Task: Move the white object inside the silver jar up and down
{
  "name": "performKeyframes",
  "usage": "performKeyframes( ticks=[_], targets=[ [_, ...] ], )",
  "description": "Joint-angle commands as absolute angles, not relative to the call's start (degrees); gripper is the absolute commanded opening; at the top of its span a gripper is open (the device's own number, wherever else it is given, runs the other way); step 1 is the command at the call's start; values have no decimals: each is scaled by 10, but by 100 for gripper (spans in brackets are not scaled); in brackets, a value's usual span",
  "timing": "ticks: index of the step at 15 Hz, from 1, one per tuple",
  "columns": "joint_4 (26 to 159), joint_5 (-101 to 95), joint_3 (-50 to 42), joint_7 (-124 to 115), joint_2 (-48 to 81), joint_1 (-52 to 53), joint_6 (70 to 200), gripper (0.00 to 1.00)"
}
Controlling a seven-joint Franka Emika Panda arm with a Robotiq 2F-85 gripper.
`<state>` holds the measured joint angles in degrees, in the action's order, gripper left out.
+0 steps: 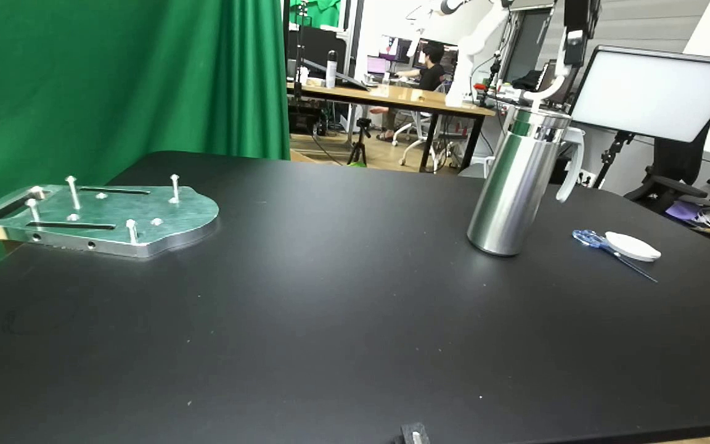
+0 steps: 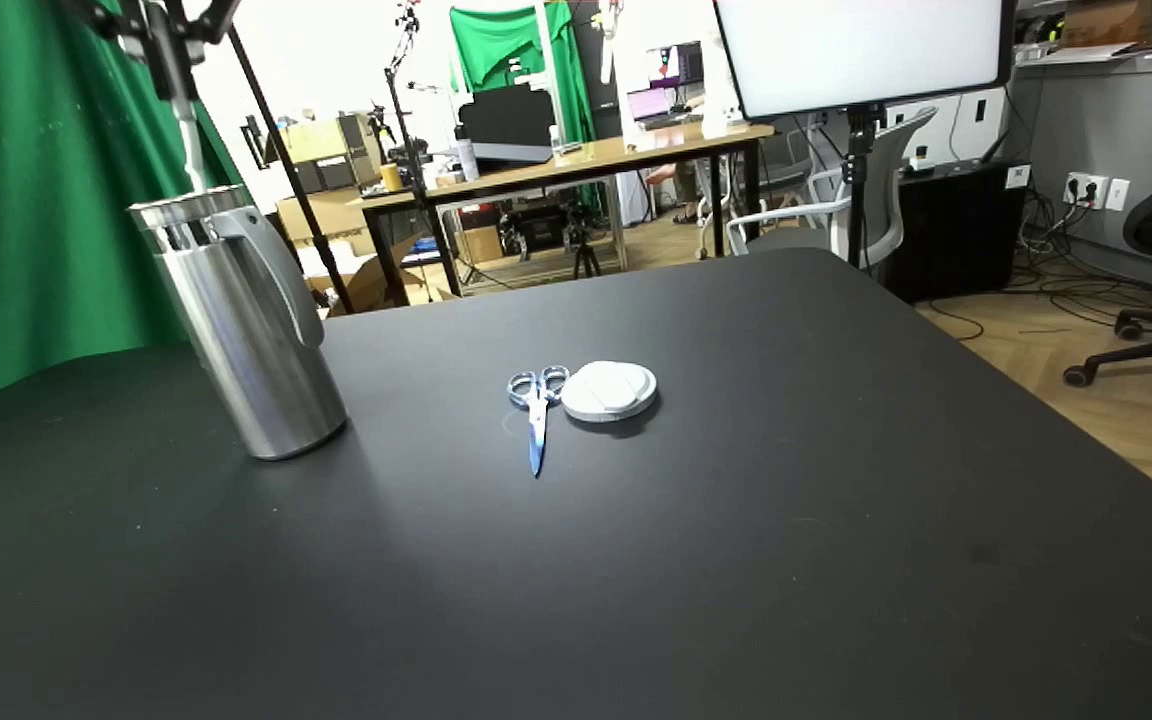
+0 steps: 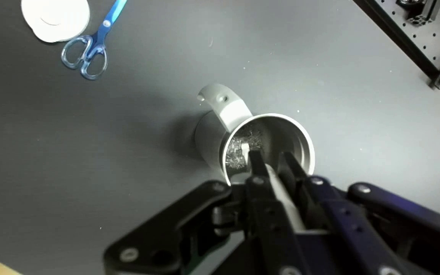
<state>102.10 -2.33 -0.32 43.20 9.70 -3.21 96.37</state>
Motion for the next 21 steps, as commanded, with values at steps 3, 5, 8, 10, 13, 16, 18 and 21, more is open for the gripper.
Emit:
performKeyframes(
  ticks=[3,5,8,10,13,16,18,21],
  targets=[
    [998,2,-11,473,5,-39,922,4],
    [1001,8,-17,486,-18,-38,923,4],
    [1007,6,-21,489,-13,-32,926,4],
    [1022,-1,-18,483,9,-29,941,4],
    [1047,-19,-12,463,55,-24,952,4],
    [1049,-29,-7,460,97,-23,964,4],
    [1044,-33,-5,462,113,-24,965,4],
    [1043,-30,-3,469,107,-28,961,4]
  ],
)
